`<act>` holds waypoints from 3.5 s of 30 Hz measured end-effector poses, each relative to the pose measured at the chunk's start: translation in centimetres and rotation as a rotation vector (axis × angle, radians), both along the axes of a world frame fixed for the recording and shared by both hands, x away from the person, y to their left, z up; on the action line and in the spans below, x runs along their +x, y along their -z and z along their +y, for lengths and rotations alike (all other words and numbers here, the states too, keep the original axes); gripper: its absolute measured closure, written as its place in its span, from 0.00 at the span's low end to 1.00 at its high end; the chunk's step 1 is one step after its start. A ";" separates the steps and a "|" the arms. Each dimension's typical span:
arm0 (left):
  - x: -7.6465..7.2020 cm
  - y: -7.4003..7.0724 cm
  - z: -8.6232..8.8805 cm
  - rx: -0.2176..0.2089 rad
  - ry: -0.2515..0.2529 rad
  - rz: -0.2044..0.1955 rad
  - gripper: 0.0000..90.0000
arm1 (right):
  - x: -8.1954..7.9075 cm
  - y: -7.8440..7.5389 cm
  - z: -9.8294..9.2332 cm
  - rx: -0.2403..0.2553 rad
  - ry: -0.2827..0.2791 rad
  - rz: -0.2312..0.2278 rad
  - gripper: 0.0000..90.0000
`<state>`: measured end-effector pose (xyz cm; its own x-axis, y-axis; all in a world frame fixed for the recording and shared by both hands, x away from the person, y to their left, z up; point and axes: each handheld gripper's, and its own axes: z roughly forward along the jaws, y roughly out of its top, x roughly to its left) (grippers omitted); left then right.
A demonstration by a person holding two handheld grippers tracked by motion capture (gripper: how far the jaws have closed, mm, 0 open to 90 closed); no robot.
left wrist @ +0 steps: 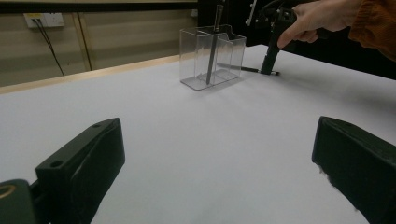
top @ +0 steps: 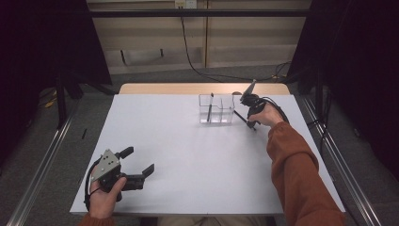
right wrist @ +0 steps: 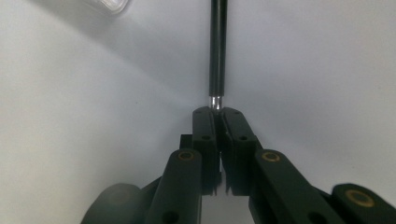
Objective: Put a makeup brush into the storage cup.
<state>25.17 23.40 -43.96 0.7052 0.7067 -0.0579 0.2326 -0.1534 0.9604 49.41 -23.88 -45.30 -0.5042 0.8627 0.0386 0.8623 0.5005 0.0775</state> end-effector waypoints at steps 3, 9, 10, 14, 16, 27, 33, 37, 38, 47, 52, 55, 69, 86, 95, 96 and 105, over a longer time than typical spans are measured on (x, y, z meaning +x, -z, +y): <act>0.0 0.0 0.0 0.001 -0.001 0.000 0.03 | -0.1 0.0 -0.1 0.007 0.005 -0.005 0.94; 0.0 0.0 0.0 0.002 -0.001 0.001 0.03 | -0.2 -0.1 -0.2 0.015 -0.005 -0.015 0.95; 0.0 0.0 0.0 0.002 -0.001 0.001 0.03 | -0.3 -0.2 -0.3 0.013 -0.005 -0.020 0.94; 0.0 0.1 0.0 0.001 -0.003 0.002 0.03 | -0.4 -1.2 -0.8 0.040 0.023 -0.052 0.95; 0.0 0.0 0.0 0.005 -0.003 0.000 0.03 | -0.5 -1.6 -1.1 0.041 0.030 -0.066 0.95; 0.0 0.0 0.1 0.003 -0.008 -0.001 0.03 | -0.8 -2.3 -2.1 0.103 0.085 -0.173 0.94; 0.0 0.0 0.0 0.004 -0.009 -0.001 0.03 | -1.3 -2.7 -2.6 0.149 0.105 -0.244 0.94; 0.0 0.0 0.1 0.004 -0.010 -0.002 0.03 | -1.7 -3.2 -2.7 0.191 0.104 -0.294 0.94; 0.0 0.0 0.1 0.003 -0.010 -0.001 0.03 | -1.8 -3.3 -2.7 0.200 0.106 -0.302 0.94; 0.1 0.0 0.2 0.005 -0.018 -0.002 0.03 | -2.9 -4.4 -3.0 0.277 0.093 -0.406 0.94; 0.1 0.0 0.3 0.006 -0.022 -0.002 0.03 | -3.5 -4.5 -3.1 0.325 0.093 -0.442 0.94; 0.1 0.0 0.2 0.003 -0.019 -0.001 0.03 | -3.9 -4.5 -3.2 0.343 0.096 -0.466 0.94; -0.1 0.0 0.1 0.006 -0.014 -0.002 0.03 | -5.9 -5.5 -4.0 0.486 0.068 -0.634 0.94; 0.1 0.0 0.2 0.004 -0.021 -0.001 0.03 | -8.4 -5.3 -5.5 0.649 0.067 -0.729 0.94; 0.0 0.0 0.2 0.012 -0.021 -0.002 0.03 | -10.6 -5.2 -5.4 0.721 0.017 -0.729 0.94; 0.0 0.0 0.2 0.012 -0.021 -0.002 0.03 | -10.9 -5.2 -5.4 0.728 0.006 -0.730 0.94; 0.1 0.0 0.2 0.011 -0.022 0.001 0.03 | -13.0 -5.6 -5.5 0.746 -0.048 -0.719 0.94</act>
